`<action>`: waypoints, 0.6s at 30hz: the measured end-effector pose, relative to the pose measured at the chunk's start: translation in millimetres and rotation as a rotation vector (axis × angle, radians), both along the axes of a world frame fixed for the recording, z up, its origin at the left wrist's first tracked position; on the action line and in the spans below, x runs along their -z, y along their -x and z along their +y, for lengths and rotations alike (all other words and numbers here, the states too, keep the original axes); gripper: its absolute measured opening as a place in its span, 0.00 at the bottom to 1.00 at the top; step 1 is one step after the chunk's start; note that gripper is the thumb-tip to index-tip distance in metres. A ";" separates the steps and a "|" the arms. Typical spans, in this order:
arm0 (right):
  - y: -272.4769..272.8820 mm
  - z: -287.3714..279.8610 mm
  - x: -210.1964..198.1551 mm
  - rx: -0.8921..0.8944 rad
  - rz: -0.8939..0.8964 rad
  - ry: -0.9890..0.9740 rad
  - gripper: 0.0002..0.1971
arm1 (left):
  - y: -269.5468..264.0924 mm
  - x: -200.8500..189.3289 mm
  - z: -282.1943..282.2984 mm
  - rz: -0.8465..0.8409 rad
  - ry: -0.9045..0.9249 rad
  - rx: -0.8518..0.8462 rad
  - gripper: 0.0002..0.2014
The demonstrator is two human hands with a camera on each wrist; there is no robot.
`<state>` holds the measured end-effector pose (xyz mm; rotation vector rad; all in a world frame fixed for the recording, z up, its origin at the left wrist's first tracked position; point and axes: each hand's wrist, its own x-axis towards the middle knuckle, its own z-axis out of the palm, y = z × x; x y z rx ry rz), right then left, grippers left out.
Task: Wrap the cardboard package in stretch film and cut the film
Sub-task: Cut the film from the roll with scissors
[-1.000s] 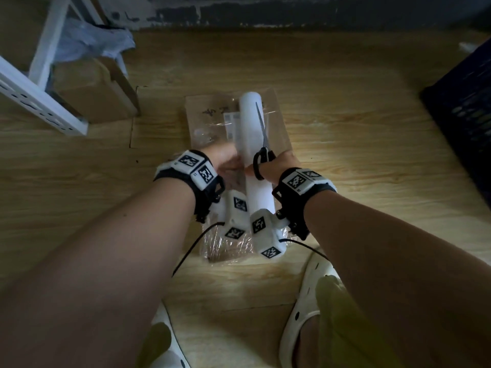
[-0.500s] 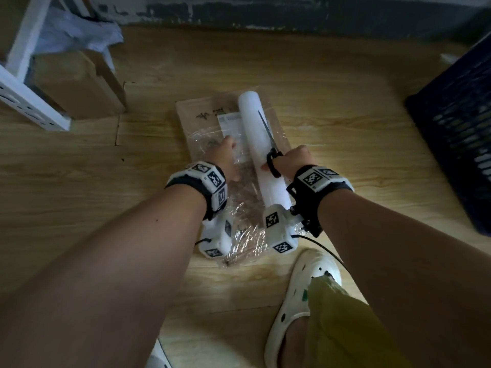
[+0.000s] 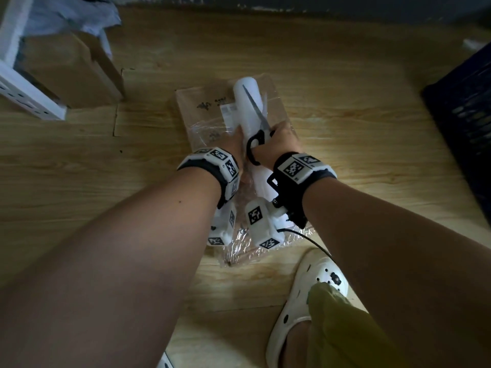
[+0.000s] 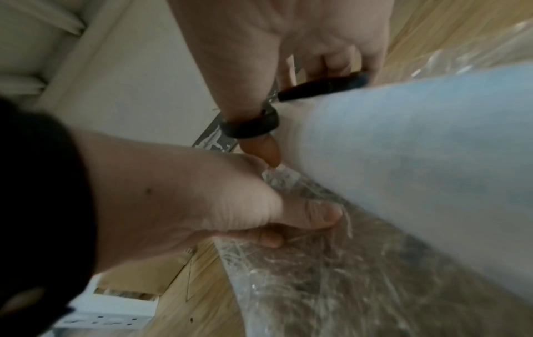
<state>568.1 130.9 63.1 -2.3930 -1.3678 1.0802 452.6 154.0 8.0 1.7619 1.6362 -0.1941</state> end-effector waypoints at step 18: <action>-61.4 10.7 -14.4 -0.184 -0.145 0.104 0.15 | -6.8 0.5 -2.1 0.073 0.104 0.081 0.61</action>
